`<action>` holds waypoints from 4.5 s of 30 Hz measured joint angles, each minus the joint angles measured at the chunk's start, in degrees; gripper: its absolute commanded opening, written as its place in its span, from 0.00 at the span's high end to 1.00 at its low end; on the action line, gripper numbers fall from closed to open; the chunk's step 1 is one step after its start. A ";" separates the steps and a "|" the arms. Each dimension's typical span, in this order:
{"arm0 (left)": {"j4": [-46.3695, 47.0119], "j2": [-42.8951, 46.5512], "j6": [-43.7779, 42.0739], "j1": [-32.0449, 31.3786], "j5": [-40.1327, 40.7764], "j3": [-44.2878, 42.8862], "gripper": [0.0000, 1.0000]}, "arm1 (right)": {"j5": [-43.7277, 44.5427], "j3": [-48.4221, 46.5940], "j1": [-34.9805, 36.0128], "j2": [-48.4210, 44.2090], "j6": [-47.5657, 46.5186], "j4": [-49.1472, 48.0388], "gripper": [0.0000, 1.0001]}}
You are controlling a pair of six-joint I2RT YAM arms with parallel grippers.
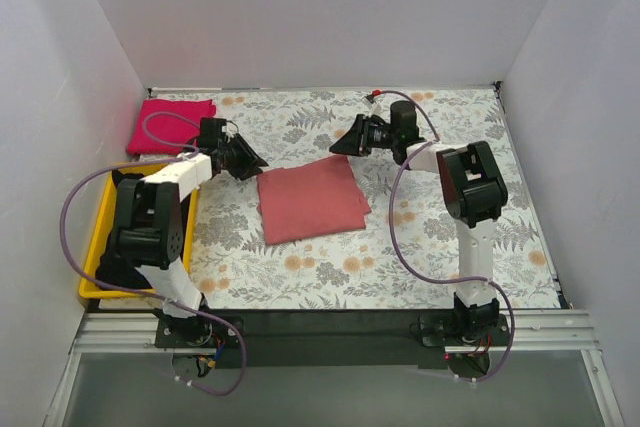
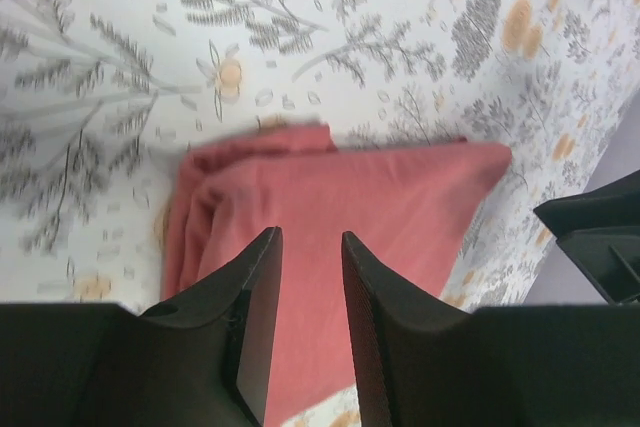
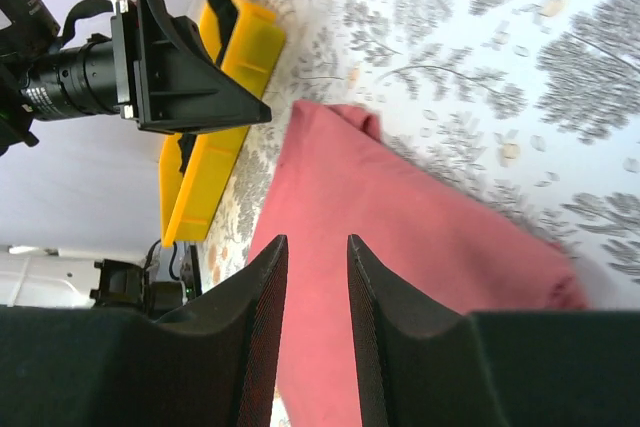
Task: Fold and stack the t-shirts
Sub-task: Fold the tshirt, then neatly place the folded tshirt to the corner
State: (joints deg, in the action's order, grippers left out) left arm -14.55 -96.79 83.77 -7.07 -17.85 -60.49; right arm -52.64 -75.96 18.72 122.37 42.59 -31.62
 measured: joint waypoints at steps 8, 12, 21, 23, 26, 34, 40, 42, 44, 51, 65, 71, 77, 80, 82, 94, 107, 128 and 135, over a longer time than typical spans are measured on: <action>2.56 -14.29 0.81 1.05 -2.62 -5.70 0.72 | 1.68 -2.97 -1.60 11.26 2.58 0.63 0.63; 2.80 -14.40 1.01 1.53 -2.97 -5.68 0.68 | 1.01 -2.93 -2.99 11.93 3.58 -0.09 0.63; -0.74 -7.74 -1.79 1.73 -0.92 -4.66 0.49 | 3.39 6.91 -5.42 -0.85 -0.50 2.86 0.59; -2.47 -2.34 -3.26 1.75 0.79 -3.76 0.42 | 5.22 8.83 -5.20 -6.93 -3.26 6.12 0.55; -4.28 6.95 -5.46 1.75 4.26 -1.62 0.32 | 10.34 8.81 -2.86 -14.88 -10.08 13.66 0.47; -6.86 29.16 -8.61 1.77 13.11 11.78 0.15 | 32.28 4.13 18.32 -23.89 -28.68 34.67 0.33; -8.85 31.08 -9.16 1.77 14.88 20.79 0.11 | 47.65 -0.46 35.21 -18.45 -37.44 44.44 0.33; -9.03 30.05 -9.18 1.77 15.15 21.64 0.10 | 51.74 -2.05 39.17 -15.82 -39.91 46.42 0.33; -8.92 29.20 -9.20 1.77 15.32 21.66 0.10 | 54.62 -3.54 42.10 -13.55 -41.77 47.93 0.34; -8.87 26.34 -9.22 1.99 15.50 21.66 0.11 | 60.17 -9.35 47.19 -6.93 -45.88 49.59 0.37; -9.35 22.91 -9.40 2.25 15.69 21.59 0.11 | 64.04 -13.77 49.62 -0.07 -49.83 49.48 0.62; -9.40 21.57 -8.79 2.29 14.03 21.40 0.11 | 66.27 -13.77 49.48 -0.24 -50.25 49.37 0.99; -8.92 19.91 -5.03 2.32 8.66 21.31 0.07 | 64.04 -11.21 48.22 -2.73 -49.35 48.78 0.99; -7.21 19.21 -2.43 2.32 5.03 21.31 0.05 | 61.24 -8.41 46.42 -5.97 -47.69 48.11 0.99; -5.86 19.04 -0.50 2.29 2.84 21.31 0.04 | 59.87 -7.08 45.24 -8.11 -46.64 47.58 0.99; 6.23 13.18 11.87 0.90 -5.22 22.88 0.04 | 54.64 -3.15 41.88 -12.79 -42.51 43.17 0.99; 14.88 6.10 19.10 -8.17 0.57 23.30 0.79 | 50.82 -0.76 40.98 -12.81 -40.13 40.41 0.99; -3.30 -10.23 -19.71 -8.02 24.52 -7.21 1.00 | 47.84 7.13 38.16 -21.68 -39.34 46.16 0.35; -6.49 -19.19 -34.86 -6.43 34.29 -22.14 1.00 | 47.50 16.70 35.43 -31.52 -39.21 50.36 0.34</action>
State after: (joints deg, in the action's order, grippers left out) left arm -21.04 -115.98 48.90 -13.50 16.45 -82.63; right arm -5.15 -59.27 54.15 90.85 3.38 18.74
